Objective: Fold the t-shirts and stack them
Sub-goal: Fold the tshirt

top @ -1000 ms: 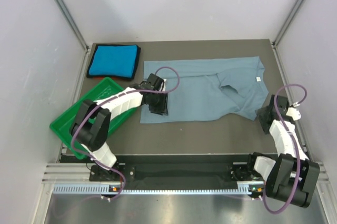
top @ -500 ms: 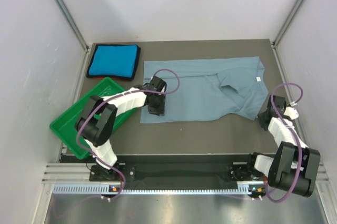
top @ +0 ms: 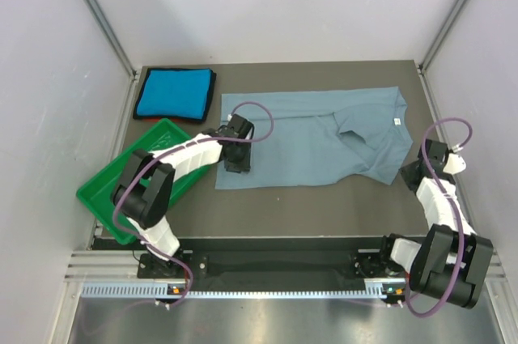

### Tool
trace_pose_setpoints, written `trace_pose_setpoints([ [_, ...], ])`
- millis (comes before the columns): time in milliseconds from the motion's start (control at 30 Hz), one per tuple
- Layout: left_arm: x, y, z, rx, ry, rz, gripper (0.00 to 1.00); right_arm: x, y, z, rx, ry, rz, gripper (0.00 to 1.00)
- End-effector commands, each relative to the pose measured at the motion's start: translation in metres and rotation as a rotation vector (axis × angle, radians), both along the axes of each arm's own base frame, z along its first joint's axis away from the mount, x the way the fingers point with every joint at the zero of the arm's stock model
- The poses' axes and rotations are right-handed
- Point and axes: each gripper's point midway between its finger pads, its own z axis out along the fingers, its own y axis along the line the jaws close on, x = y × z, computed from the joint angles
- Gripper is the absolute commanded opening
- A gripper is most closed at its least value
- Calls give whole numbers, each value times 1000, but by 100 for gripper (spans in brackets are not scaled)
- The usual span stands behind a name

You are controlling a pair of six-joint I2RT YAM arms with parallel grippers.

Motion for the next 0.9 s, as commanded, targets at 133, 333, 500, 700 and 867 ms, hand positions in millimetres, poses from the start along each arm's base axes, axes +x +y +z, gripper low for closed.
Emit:
trace_pose_setpoints([
  [133,-3,-40,53,-246,-69,-92,36,3,33,-11,198,-27,44,40],
  [333,-7,-26,15,-153,-6,-61,34,1,34,-17,196,-66,28,41],
  [500,-7,-22,5,-135,-8,-39,34,-10,29,-31,178,-35,-19,41],
  [700,-6,-17,0,-105,-6,-25,34,0,33,-45,206,-70,-3,40],
  [867,-3,-8,-2,-60,-15,-3,34,9,33,-50,219,-64,12,23],
])
